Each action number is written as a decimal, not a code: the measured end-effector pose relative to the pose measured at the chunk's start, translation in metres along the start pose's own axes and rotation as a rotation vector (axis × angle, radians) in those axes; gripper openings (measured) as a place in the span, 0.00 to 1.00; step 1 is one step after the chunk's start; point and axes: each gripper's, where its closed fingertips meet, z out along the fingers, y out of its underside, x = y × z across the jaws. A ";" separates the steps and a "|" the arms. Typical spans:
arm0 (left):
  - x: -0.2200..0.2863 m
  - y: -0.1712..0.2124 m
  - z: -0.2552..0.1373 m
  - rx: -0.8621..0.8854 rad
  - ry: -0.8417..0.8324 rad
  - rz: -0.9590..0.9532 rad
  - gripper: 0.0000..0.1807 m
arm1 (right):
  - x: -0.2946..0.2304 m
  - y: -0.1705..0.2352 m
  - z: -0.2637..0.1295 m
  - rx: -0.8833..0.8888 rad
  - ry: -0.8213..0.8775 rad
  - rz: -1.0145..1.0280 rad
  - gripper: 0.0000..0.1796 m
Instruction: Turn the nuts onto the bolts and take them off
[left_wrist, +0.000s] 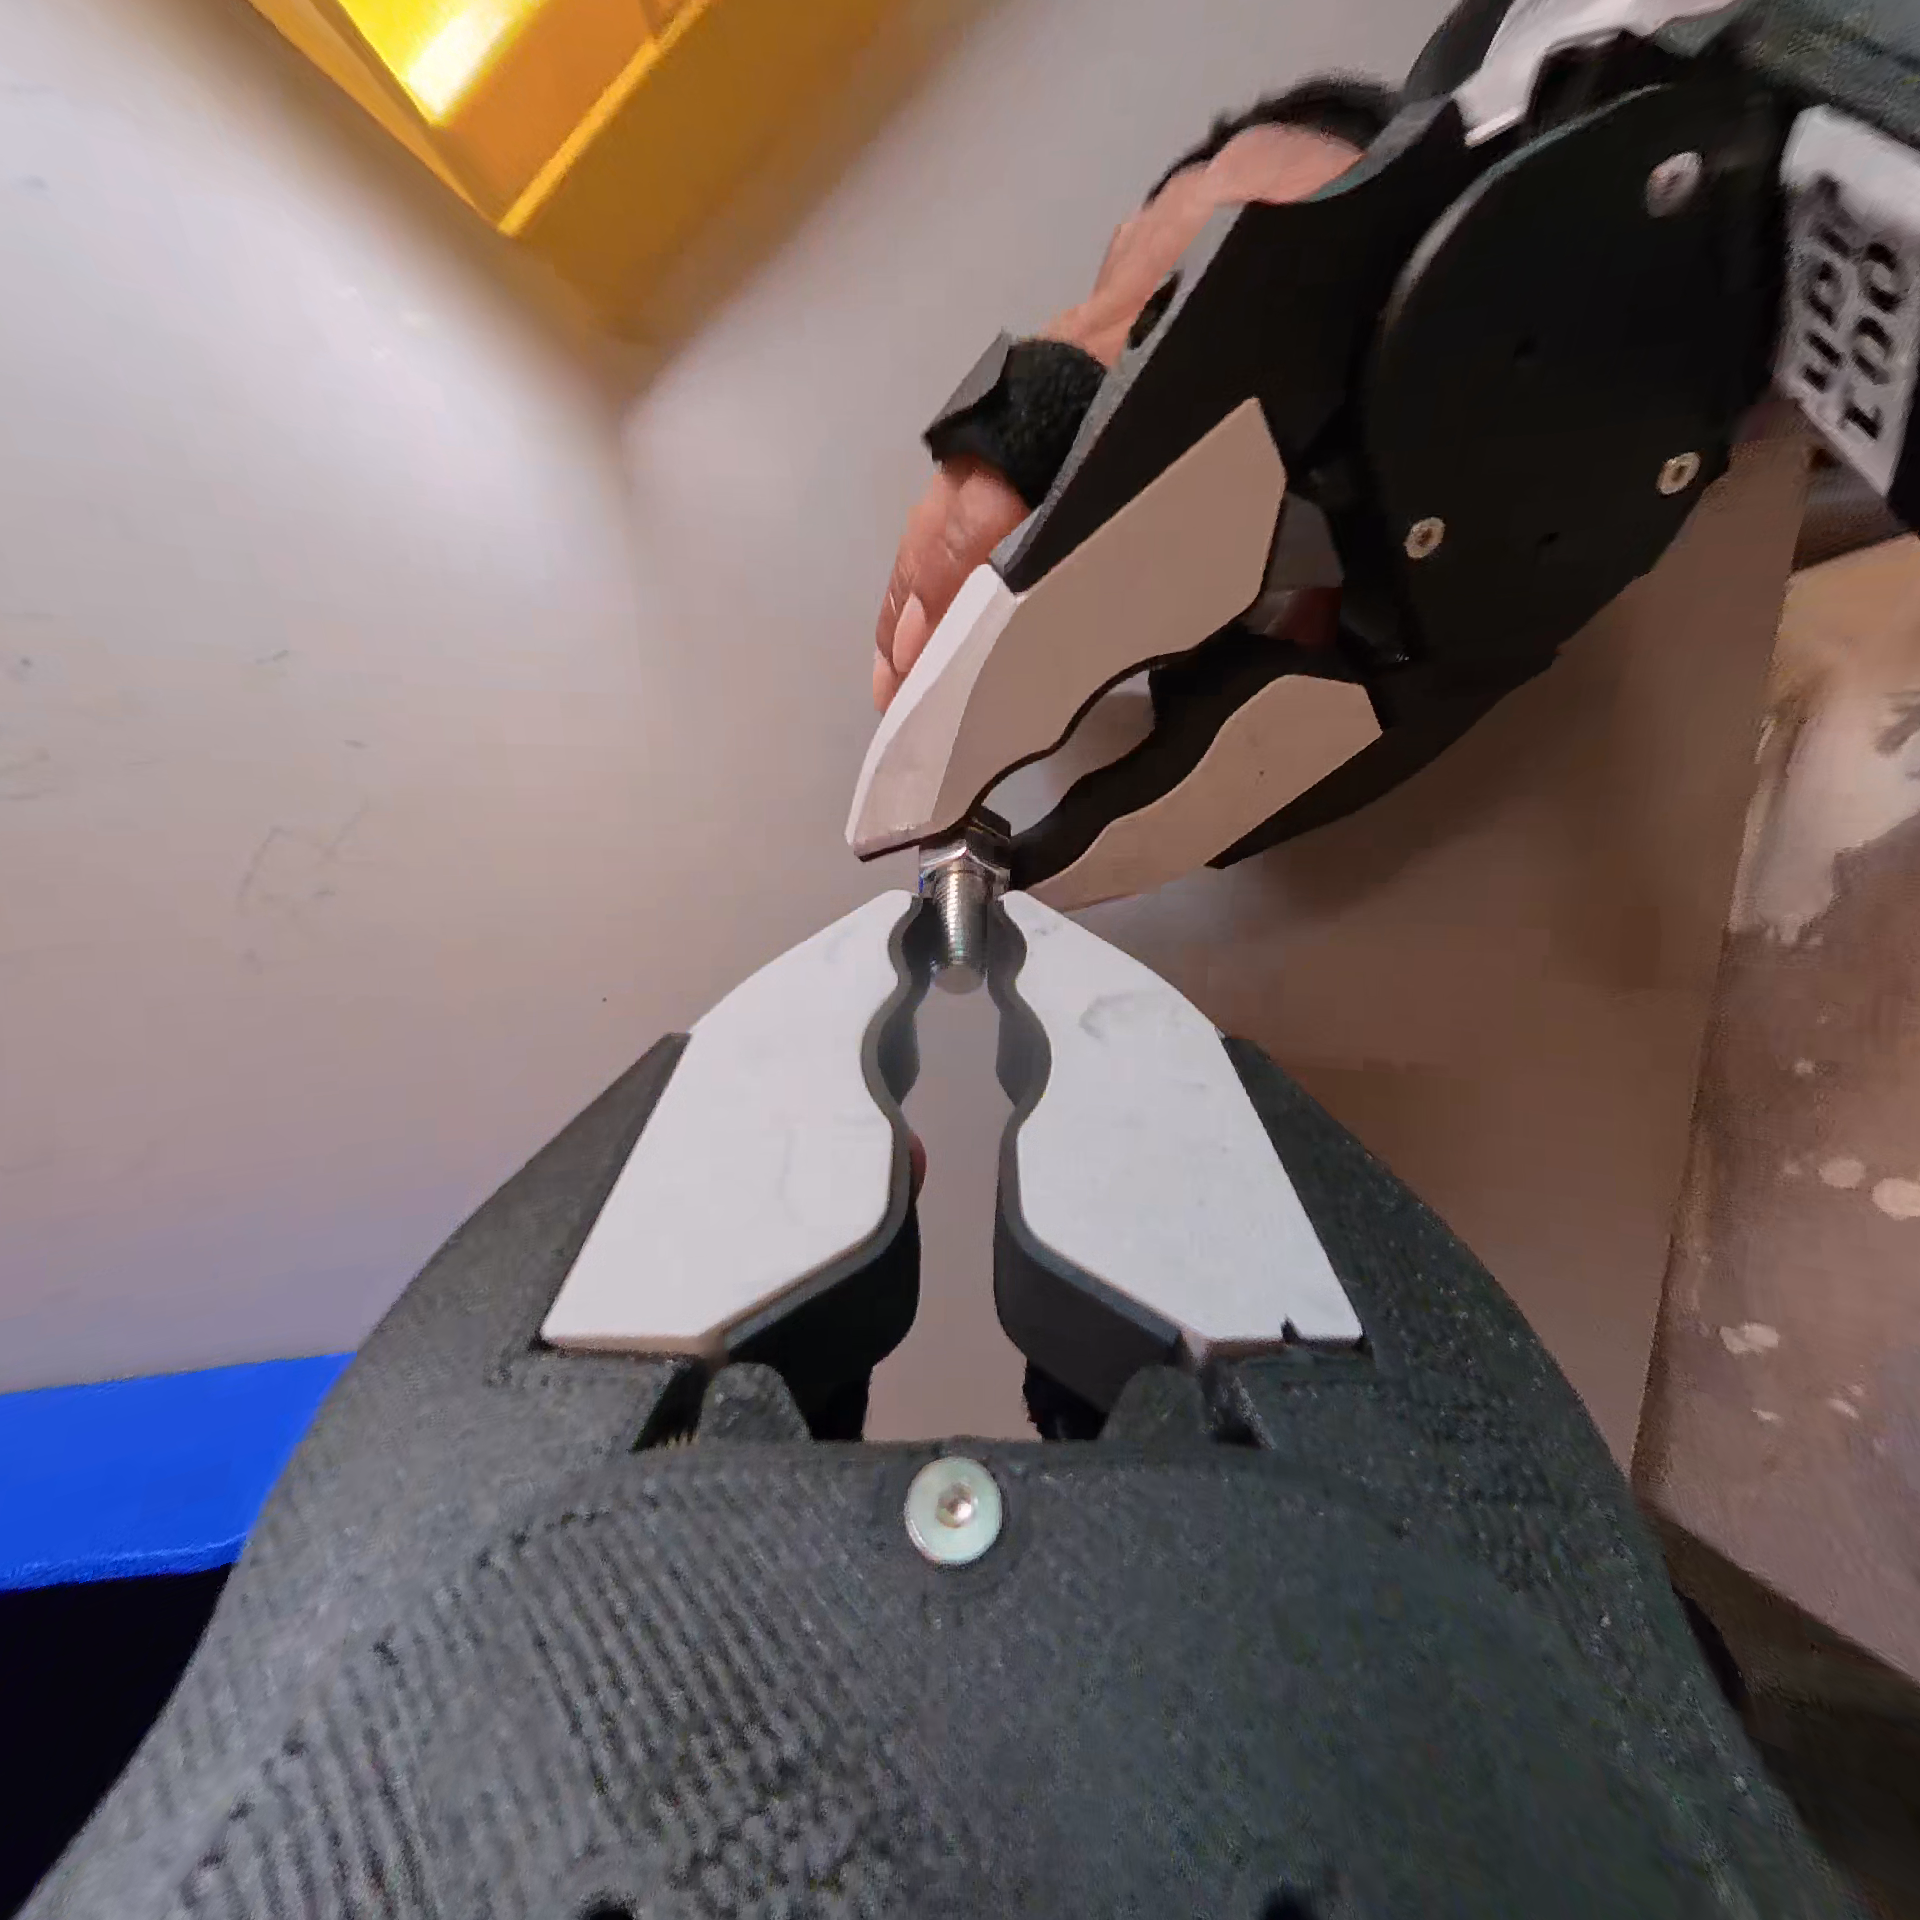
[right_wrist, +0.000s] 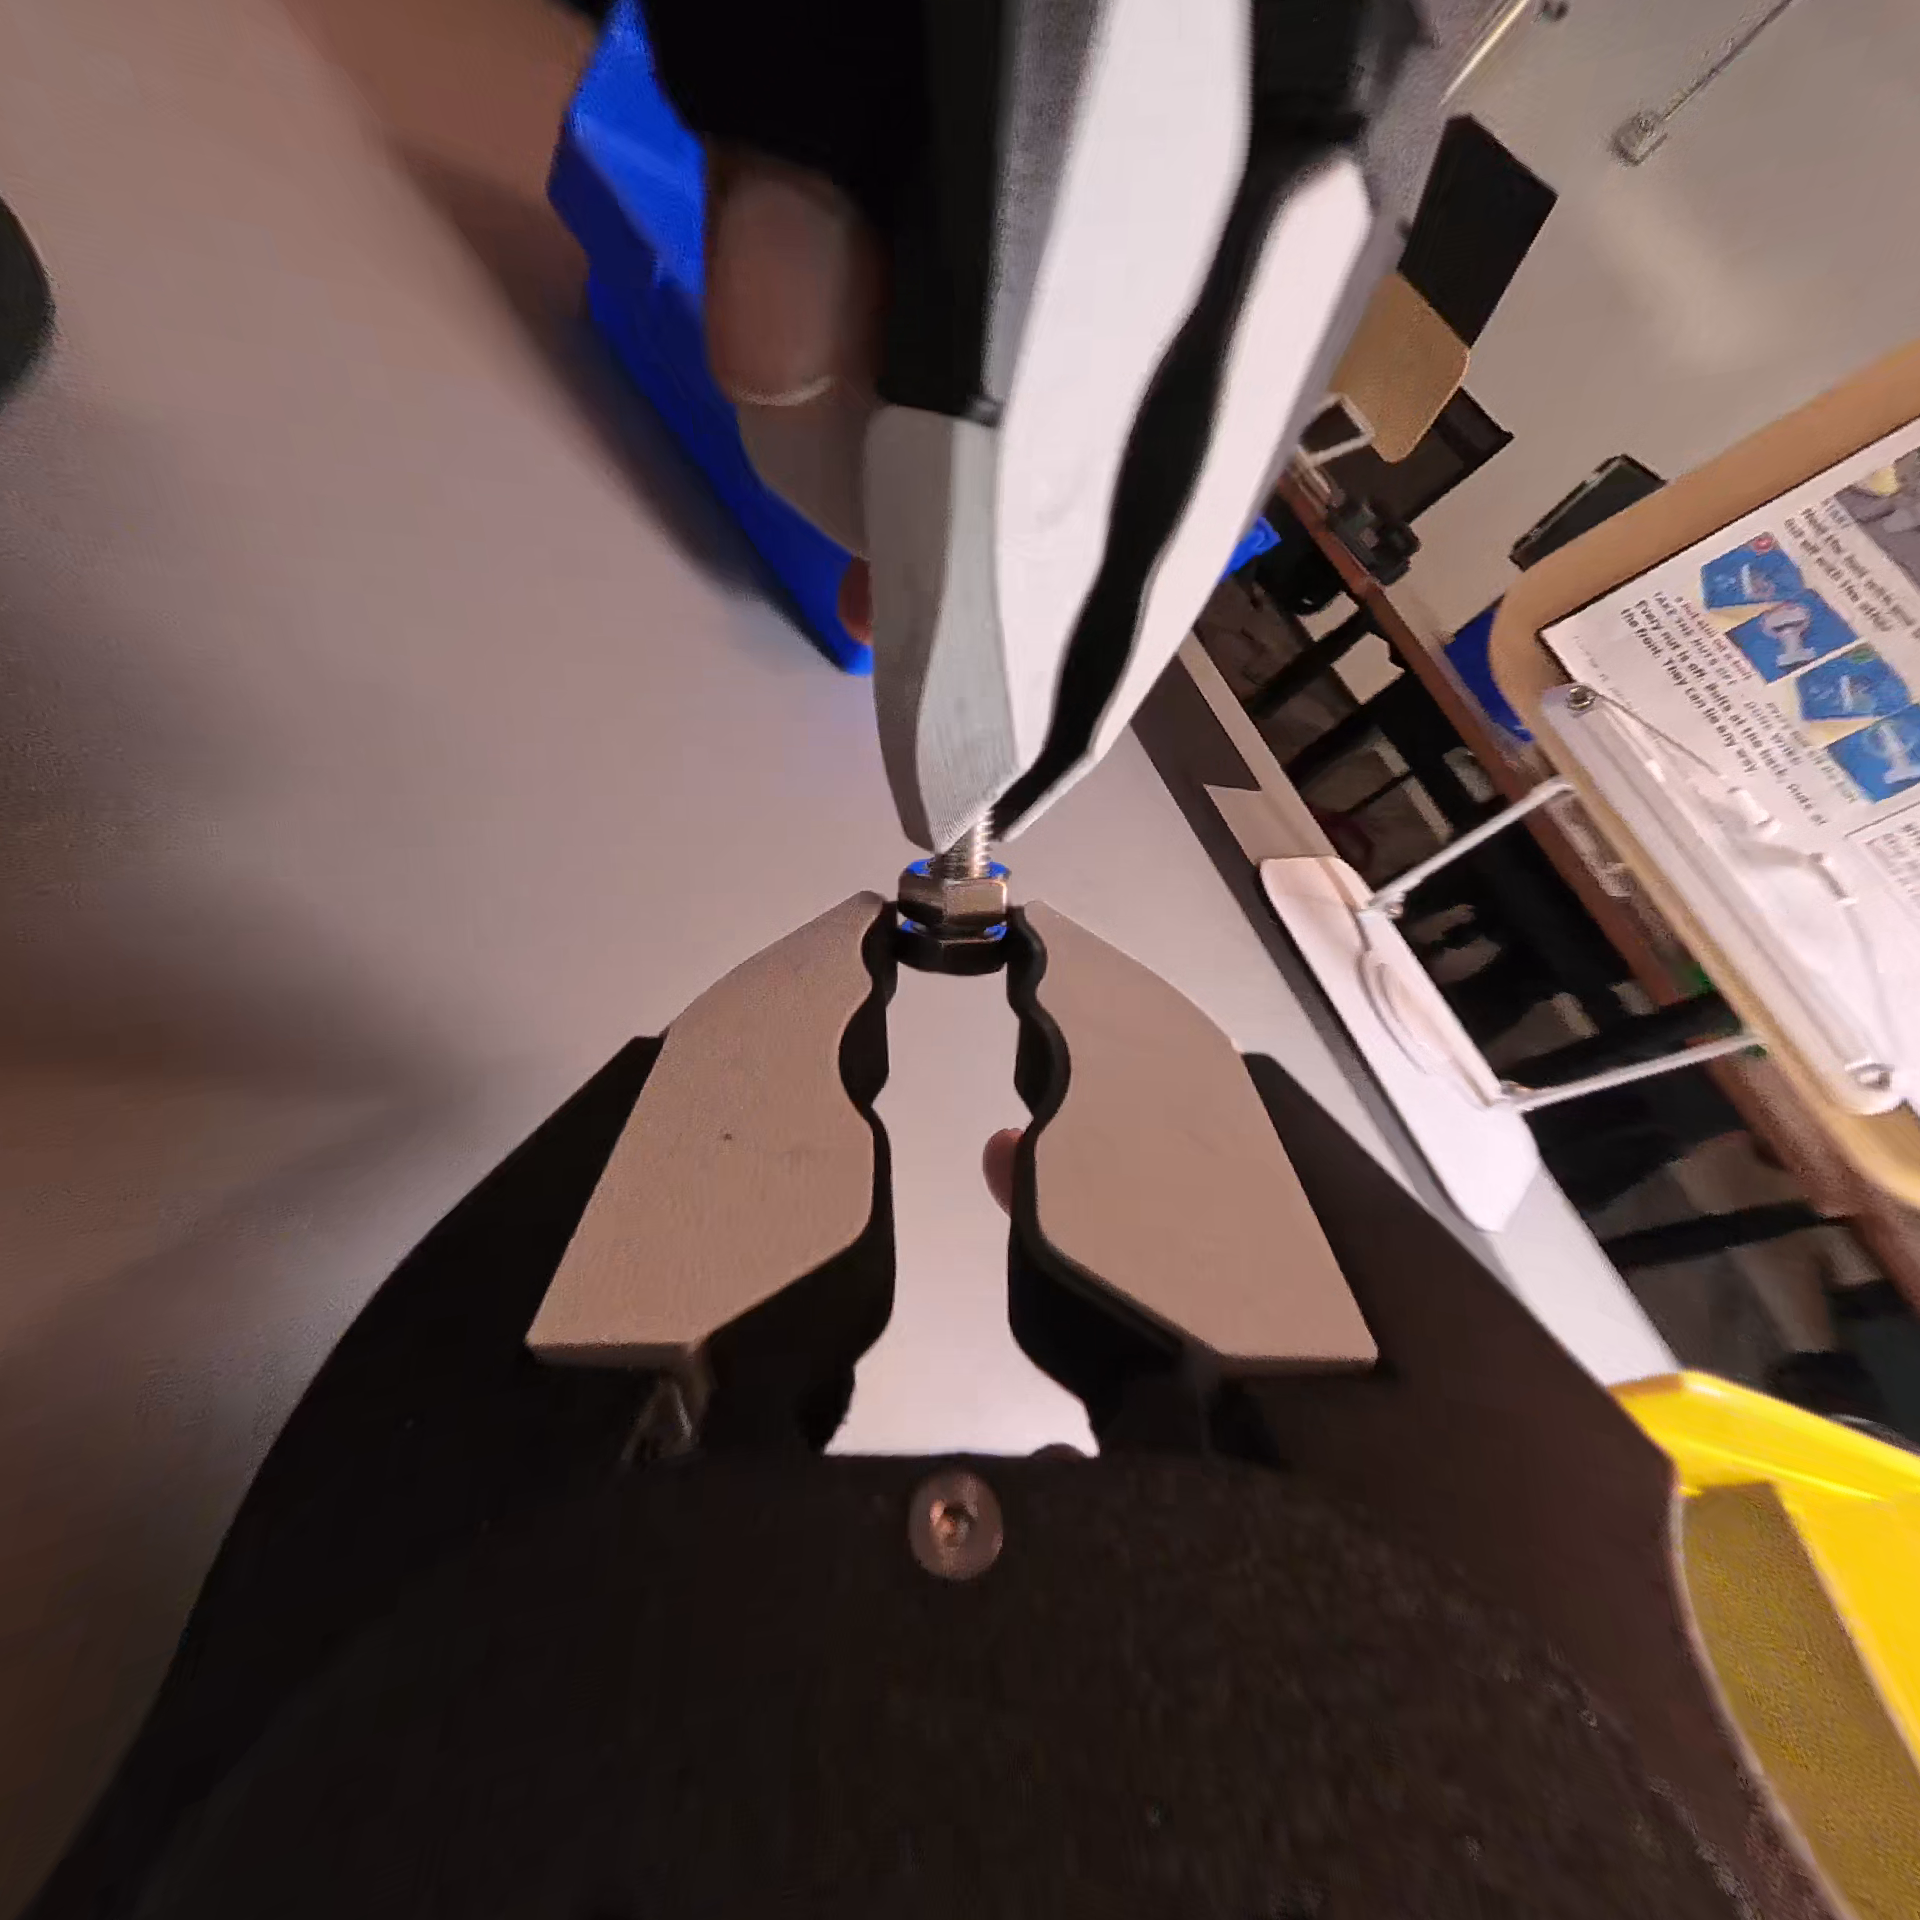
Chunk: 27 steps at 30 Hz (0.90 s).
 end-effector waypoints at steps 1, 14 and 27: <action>0.002 -0.004 -0.003 0.048 -0.007 -0.004 0.06 | 0.001 -0.004 -0.003 0.036 -0.017 0.058 0.11; -0.009 -0.021 -0.053 0.878 -0.087 -0.262 0.14 | 0.044 -0.021 -0.039 0.320 -0.002 0.460 0.10; 0.008 -0.037 -0.030 1.031 0.092 -0.252 0.07 | 0.018 -0.031 -0.031 0.398 -0.115 0.451 0.10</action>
